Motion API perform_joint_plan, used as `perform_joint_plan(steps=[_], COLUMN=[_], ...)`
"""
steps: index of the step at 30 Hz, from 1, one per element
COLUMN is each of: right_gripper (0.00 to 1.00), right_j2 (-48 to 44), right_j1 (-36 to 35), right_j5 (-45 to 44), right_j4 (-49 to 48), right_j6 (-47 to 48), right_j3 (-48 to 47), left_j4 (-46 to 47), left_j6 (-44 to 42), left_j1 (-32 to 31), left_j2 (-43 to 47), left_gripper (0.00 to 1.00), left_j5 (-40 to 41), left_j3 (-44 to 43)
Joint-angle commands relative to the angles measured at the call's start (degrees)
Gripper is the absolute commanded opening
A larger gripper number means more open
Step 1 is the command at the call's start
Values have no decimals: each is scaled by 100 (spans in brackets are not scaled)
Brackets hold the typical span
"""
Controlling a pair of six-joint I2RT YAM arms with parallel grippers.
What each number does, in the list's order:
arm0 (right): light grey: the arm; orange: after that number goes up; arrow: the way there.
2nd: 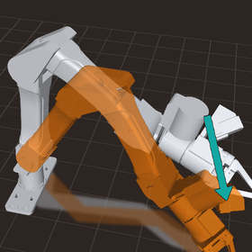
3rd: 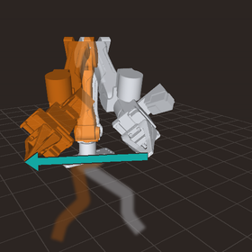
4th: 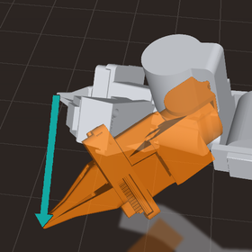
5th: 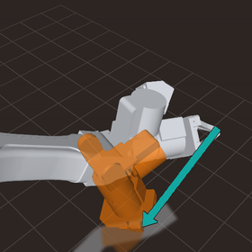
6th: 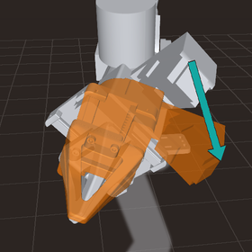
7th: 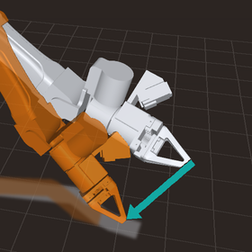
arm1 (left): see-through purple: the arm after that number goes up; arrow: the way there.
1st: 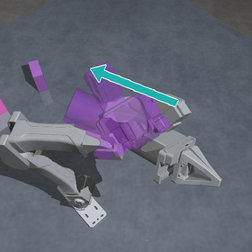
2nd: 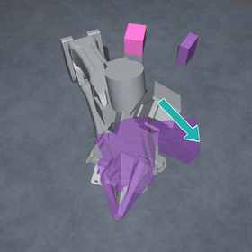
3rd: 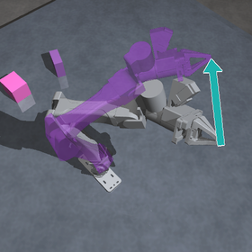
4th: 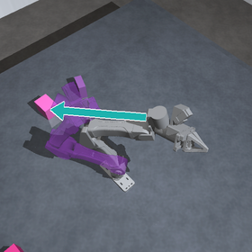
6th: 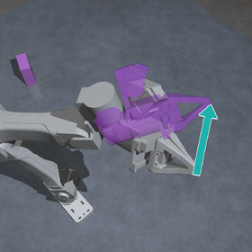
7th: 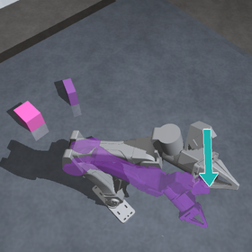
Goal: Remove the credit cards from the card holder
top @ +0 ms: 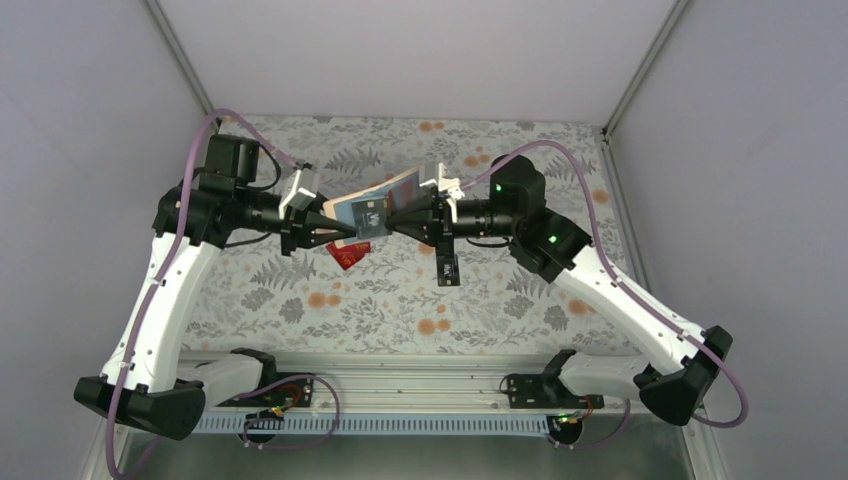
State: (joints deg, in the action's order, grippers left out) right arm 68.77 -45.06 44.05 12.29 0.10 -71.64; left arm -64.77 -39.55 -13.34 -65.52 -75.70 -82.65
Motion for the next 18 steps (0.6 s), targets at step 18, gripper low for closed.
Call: perform_joint_plan(steps=[18], right_gripper=[8], right_j2=[-227], right_j1=[201], right_j5=[-288], right_j4=[340], right_j6=[366], right_j3=[-17], left_j4=[112], left_j6=[71], left_j1=[-34], left_j2=[88], left_gripper=[2], left_j5=[27], left_j3=[-163])
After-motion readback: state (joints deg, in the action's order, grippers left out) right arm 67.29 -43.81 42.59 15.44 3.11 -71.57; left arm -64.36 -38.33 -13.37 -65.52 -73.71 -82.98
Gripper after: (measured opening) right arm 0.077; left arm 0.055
